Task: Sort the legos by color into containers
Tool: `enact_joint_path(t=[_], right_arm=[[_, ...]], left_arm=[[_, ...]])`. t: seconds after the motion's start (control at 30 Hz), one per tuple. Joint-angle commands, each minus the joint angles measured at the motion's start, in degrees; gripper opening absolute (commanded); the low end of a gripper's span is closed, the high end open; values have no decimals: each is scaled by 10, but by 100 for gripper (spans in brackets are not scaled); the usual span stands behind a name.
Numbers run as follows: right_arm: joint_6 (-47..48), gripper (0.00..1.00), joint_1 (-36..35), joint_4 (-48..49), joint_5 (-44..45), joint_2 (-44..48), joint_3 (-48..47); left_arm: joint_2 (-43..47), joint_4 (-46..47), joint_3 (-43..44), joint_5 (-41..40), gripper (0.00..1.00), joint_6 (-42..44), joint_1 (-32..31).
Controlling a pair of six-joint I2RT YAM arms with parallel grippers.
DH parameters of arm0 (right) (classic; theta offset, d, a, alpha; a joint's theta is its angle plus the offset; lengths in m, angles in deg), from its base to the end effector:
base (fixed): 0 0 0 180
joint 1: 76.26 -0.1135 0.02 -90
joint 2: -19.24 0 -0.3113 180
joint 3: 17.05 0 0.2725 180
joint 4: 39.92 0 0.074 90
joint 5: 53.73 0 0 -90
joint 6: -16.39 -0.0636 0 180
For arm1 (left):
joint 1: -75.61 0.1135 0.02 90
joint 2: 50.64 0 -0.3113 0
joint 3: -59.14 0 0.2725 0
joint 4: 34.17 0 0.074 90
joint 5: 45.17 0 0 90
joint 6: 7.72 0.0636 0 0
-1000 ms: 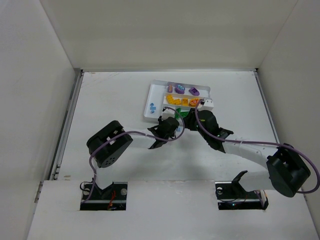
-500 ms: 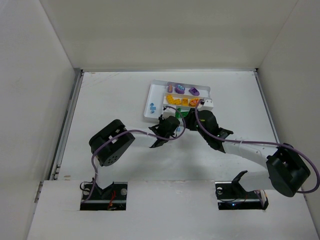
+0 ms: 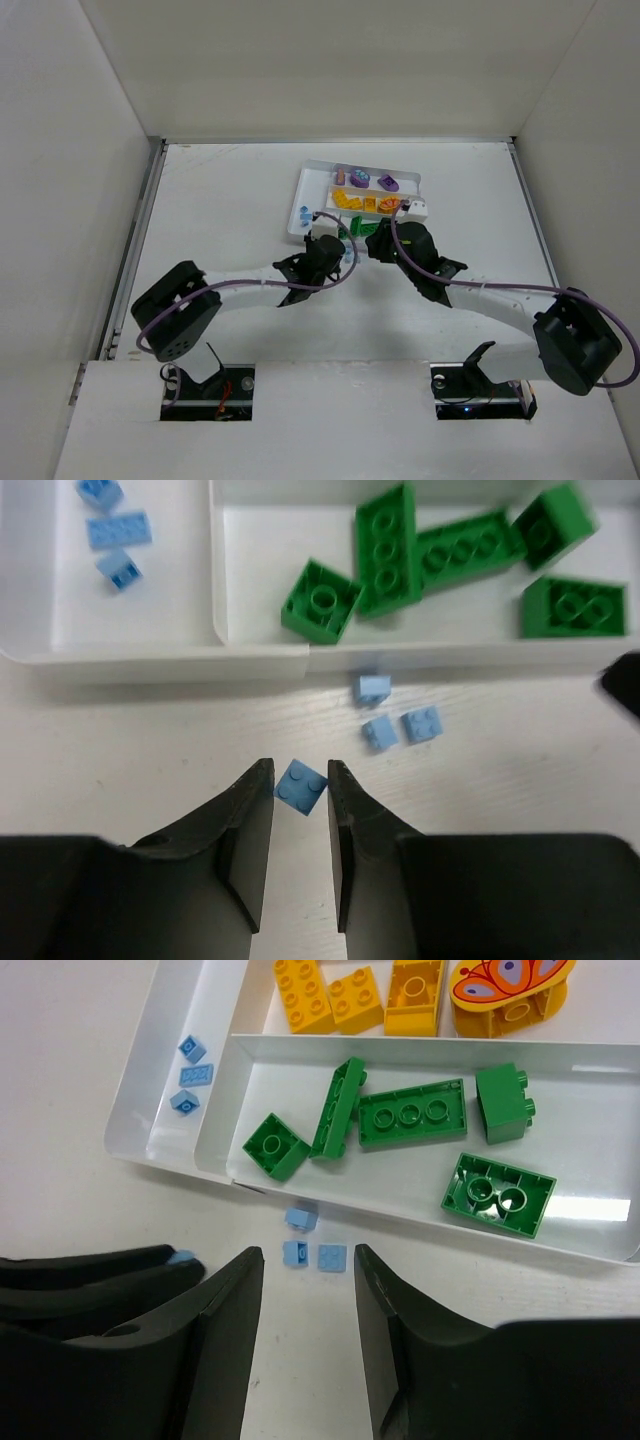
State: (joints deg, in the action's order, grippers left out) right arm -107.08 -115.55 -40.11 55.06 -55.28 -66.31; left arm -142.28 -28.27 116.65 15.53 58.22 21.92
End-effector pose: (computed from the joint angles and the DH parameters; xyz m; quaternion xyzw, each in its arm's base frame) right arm 0.2487 0.1770 0.2396 0.0447 0.8375 0.2014 0.5060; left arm 0.2433 -0.2785 0.2105 0.0868 0.8359 -0.1427 0.5229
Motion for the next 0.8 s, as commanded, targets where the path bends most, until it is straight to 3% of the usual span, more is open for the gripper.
enact_joint_path(t=[0.0,0.27,0.47,0.77], right_arm=[[-6,47,2,37,-3,7,-1],[23,48,-11,-8,-7,-50,-40],[46,51,-23,-48,-6,-96,-70],[75,49,-51,-95,-9,-171,-118]], left_arm=[[53,14,5,-5,18,-4,26],[-21,41,77,51,19,1,135],[-79,47,116,52,21,2,158],[-60,55,98,36,40,0,162]])
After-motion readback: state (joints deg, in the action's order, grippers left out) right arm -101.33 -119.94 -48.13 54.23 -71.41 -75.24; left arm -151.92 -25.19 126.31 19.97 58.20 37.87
